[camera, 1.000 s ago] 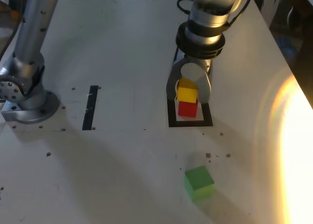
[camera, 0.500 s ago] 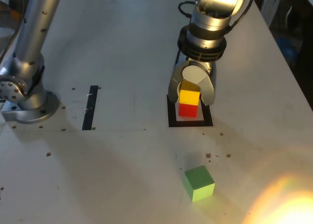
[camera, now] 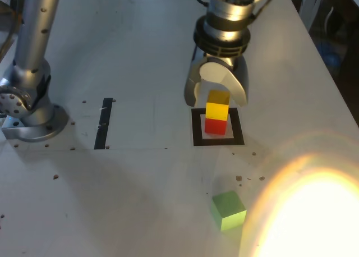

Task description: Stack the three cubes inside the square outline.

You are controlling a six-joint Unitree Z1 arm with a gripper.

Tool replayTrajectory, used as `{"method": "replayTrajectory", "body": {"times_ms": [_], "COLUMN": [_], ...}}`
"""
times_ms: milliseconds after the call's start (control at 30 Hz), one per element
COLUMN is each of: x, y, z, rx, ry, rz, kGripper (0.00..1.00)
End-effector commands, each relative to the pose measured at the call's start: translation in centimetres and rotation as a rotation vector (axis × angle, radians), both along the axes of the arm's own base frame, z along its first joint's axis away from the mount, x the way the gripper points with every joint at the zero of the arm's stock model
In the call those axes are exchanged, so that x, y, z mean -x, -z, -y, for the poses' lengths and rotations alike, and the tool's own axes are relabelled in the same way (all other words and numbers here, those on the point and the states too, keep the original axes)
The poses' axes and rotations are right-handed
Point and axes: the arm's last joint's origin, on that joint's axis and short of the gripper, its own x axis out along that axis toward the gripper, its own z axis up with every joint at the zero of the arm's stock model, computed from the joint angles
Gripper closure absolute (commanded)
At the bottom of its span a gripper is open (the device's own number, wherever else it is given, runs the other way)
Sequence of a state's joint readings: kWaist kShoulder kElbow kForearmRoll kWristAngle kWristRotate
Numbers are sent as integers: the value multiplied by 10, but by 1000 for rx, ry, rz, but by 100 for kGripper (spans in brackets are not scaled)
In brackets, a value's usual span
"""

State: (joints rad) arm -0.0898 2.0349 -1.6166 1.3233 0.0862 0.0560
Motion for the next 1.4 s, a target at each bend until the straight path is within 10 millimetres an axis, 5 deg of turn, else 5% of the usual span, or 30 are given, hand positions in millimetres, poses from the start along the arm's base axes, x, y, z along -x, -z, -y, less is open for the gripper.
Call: {"method": "replayTrajectory", "body": {"times_ms": [0,367,567,967,1367], "x": [3,26,30,6,-12], "y": [-1,-19,-11,9,47], "z": [6,113,150,186,189], "rx": [3,-8,-5,21,52], "ry": [9,-37,-128,-232,-239], "rz": [0,97,54,8,-56], "kGripper": [1,4,5,6,9]}}
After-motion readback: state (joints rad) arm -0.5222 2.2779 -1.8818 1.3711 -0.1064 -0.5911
